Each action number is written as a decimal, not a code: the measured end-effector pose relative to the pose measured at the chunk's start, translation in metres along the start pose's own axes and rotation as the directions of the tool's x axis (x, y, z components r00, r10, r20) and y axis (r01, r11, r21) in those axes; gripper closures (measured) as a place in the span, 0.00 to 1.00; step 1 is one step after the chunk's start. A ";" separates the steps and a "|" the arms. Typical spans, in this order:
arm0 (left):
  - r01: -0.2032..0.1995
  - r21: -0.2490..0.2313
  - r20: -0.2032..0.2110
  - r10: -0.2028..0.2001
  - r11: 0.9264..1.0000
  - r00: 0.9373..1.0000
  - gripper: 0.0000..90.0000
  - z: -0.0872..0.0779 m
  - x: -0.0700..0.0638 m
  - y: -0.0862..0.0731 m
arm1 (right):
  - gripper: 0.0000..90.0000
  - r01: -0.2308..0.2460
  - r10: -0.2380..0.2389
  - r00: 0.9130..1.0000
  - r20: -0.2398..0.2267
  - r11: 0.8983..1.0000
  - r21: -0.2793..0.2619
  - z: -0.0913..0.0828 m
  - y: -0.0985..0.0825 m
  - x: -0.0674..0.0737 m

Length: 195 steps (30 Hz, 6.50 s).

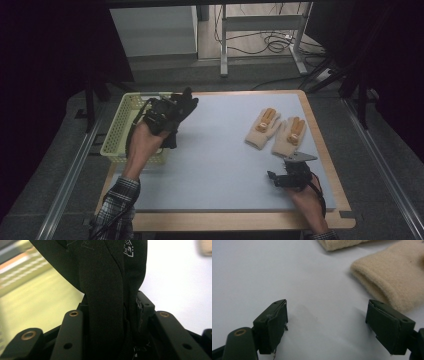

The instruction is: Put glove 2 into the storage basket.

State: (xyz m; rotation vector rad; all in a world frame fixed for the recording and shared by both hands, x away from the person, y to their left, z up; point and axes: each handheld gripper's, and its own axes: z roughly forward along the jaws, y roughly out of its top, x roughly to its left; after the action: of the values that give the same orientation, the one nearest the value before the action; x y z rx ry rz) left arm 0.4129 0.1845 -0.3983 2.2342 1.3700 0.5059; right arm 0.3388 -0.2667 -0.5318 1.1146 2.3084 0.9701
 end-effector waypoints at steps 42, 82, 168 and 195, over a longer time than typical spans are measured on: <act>0.220 0.187 -0.175 -0.188 0.957 0.966 0.10 0.066 0.134 -0.064 | 0.19 0.001 -0.001 1.000 0.001 1.000 -0.001 0.000 0.000 0.000; -0.064 -0.248 0.173 0.109 0.967 0.979 0.01 0.003 0.002 -0.071 | 0.19 0.001 -0.001 1.000 0.001 1.000 0.002 0.000 0.000 0.000; -0.089 -0.181 0.216 0.128 0.979 0.968 0.02 0.070 -0.086 -0.159 | 0.66 -0.102 0.115 0.986 0.123 0.989 -0.106 -0.021 0.064 -0.069; -0.087 -0.183 0.216 0.126 0.979 0.968 0.02 0.070 -0.087 -0.159 | 0.49 0.087 -0.103 0.939 -0.328 0.994 -0.062 0.020 0.066 0.075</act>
State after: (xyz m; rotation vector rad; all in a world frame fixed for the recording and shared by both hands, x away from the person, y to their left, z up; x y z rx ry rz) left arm 0.2973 0.1553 -0.5512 2.1560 1.0543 0.3767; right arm 0.3398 -0.1692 -0.5008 0.8646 2.5576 1.2477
